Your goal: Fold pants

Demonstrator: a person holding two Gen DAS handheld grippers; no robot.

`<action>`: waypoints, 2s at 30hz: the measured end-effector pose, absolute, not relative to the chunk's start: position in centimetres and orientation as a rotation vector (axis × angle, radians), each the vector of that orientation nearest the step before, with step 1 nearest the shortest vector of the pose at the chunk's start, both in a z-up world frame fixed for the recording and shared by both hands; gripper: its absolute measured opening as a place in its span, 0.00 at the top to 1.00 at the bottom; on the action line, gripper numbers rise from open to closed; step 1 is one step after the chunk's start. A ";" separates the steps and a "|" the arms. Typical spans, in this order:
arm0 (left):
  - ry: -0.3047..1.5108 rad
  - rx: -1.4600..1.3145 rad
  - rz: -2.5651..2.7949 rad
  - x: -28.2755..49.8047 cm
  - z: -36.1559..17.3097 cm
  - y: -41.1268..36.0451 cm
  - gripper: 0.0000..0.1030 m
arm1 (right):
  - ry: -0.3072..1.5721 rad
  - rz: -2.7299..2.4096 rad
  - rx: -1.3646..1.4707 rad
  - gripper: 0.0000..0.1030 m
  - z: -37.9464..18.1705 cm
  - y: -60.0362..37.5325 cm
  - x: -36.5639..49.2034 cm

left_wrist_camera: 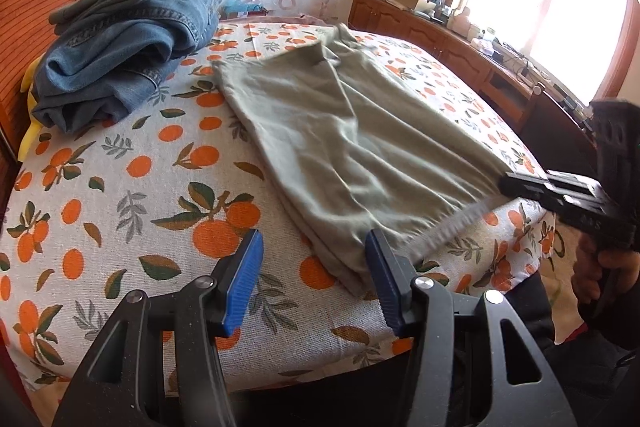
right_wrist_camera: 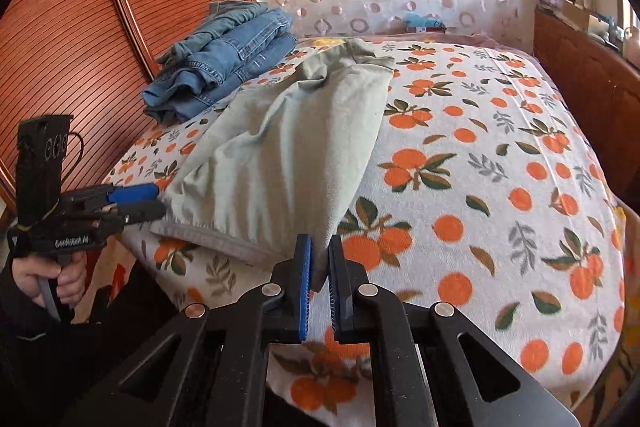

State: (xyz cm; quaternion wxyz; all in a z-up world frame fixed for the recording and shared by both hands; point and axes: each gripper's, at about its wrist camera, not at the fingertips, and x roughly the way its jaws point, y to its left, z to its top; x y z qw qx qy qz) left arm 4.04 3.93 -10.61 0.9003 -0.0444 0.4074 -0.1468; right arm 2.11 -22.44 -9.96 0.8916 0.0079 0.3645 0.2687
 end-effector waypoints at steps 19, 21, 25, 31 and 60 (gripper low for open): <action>0.833 -0.083 -0.342 3.5 -10.2 2.8 0.47 | 0.787 0.520 0.007 0.92 -10.8 -22.7 1.3; 0.820 -0.071 -0.340 4.0 -9.8 2.7 0.47 | 0.790 0.510 0.002 0.84 -10.7 -22.8 1.4; 0.798 -0.049 -0.320 6.1 -9.0 3.0 0.47 | 0.783 0.495 0.004 0.81 -10.3 -23.3 1.5; 0.781 -0.016 -0.274 10.9 -8.7 4.0 0.47 | 0.743 0.430 0.002 0.71 -9.2 -24.3 2.2; 0.813 0.006 -0.118 21.9 -10.1 6.9 0.94 | 0.706 0.446 -0.141 0.43 -11.5 -17.8 9.4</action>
